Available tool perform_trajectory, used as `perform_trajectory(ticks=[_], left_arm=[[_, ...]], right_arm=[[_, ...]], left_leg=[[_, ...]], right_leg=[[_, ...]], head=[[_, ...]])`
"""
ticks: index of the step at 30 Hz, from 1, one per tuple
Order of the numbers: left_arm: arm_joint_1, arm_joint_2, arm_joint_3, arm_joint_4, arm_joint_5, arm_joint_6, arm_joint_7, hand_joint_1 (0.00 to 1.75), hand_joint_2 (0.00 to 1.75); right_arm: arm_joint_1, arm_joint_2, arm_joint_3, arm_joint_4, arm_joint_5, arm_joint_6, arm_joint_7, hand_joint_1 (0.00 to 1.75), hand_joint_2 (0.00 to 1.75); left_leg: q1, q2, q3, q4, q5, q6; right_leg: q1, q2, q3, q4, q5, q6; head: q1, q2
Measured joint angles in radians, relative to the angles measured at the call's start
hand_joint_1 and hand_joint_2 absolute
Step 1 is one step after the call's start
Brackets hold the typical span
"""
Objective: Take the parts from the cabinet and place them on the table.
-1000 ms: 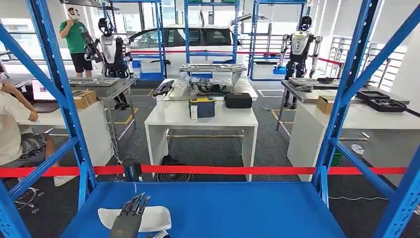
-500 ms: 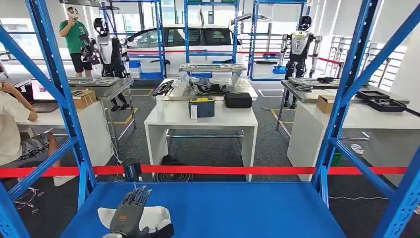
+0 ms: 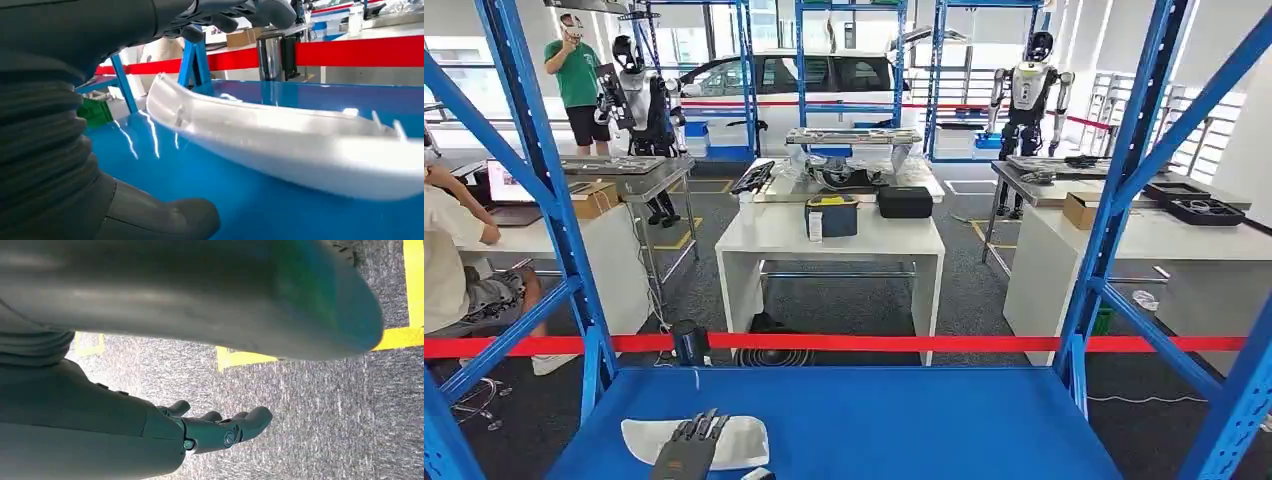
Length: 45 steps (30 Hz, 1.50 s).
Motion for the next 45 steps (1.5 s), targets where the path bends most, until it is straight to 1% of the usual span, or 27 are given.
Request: perform_trajectory(ticks=[1,3,8,10,17,24,32,33,34,39,45], left_arm=[[0.005,0.000,0.000,0.000,0.007,0.013,0.000,0.00,1.75],[0.009,0.002,0.000,0.000,0.015,0.019,-0.005,0.00,1.75],[0.009,0.007,0.004,0.001,0.032,-0.007,-0.035,0.00,1.75],[0.009,0.008,0.005,0.001,0.033,-0.012,-0.034,0.00,1.75],[0.021,0.007,0.006,0.003,0.019,0.006,0.034,0.00,1.75],[0.040,0.001,0.006,0.004,0.005,0.005,0.048,0.00,1.75],[0.058,-0.004,0.006,0.007,-0.012,0.016,0.074,0.00,1.75],[0.060,-0.004,0.006,0.007,-0.012,0.021,0.076,0.09,1.75],[0.062,-0.004,0.006,0.007,-0.012,0.025,0.076,1.75,1.75],[0.076,-0.004,0.006,0.009,-0.012,0.056,0.074,1.75,1.75],[0.087,-0.003,0.008,0.014,-0.012,0.063,0.071,1.75,1.75]], right_arm=[[0.000,0.001,0.000,0.000,0.002,0.000,0.000,0.00,0.00],[0.000,0.003,0.000,0.000,0.009,0.002,-0.003,0.00,0.00],[0.000,0.005,0.000,0.000,0.018,0.005,-0.009,0.00,0.00],[0.000,0.005,0.000,0.000,0.018,0.006,-0.016,0.00,0.00],[0.000,0.006,0.000,0.000,0.018,0.004,-0.027,0.00,0.00],[0.000,0.011,0.000,0.001,0.020,0.004,-0.035,0.00,0.00],[0.000,0.013,0.000,0.005,0.036,0.011,-0.002,0.00,0.00],[0.000,0.014,0.000,0.005,0.038,0.013,-0.002,0.00,0.00],[0.000,0.014,0.000,0.005,0.039,0.015,-0.002,0.00,0.00],[0.000,0.016,0.002,0.005,0.049,0.019,-0.002,0.00,0.00],[-0.001,0.019,0.005,0.005,0.056,0.023,-0.003,0.00,0.00]], left_leg=[[0.000,0.000,0.000,0.000,0.000,0.000],[0.000,0.000,0.000,0.000,0.000,0.000],[0.000,0.000,0.000,0.000,0.000,0.000],[0.000,0.000,0.000,0.000,0.000,0.000],[0.000,0.000,0.000,0.000,0.000,0.000],[0.000,0.000,0.000,0.000,0.000,0.000],[0.000,0.000,0.000,0.000,0.000,0.000],[0.000,0.000,0.000,0.000,0.000,0.000],[0.000,0.000,0.000,0.000,0.000,0.000],[0.000,0.000,0.000,0.000,0.000,0.000],[0.000,0.000,0.000,0.000,0.000,0.000]], right_leg=[[0.000,0.000,0.000,0.000,0.000,0.000],[0.000,0.000,0.000,0.000,0.000,0.000],[0.000,0.000,0.000,0.000,0.000,0.000],[0.000,0.000,0.000,0.000,0.000,0.000],[0.000,0.000,0.000,0.000,0.000,0.000],[0.000,0.000,0.000,0.000,-0.001,0.000],[0.000,0.000,0.000,0.000,-0.001,0.000],[0.000,0.000,0.000,0.000,-0.001,0.000],[0.000,0.000,0.000,0.000,-0.001,0.000],[0.000,0.000,0.000,0.000,-0.001,0.000],[0.000,0.000,0.000,0.000,-0.001,0.000]], head=[[0.000,0.000],[0.000,0.000],[0.000,0.000],[0.000,0.000],[0.000,0.000],[0.000,0.000],[0.000,0.000],[0.000,0.000],[0.000,0.000],[0.000,0.000],[0.000,0.000]])
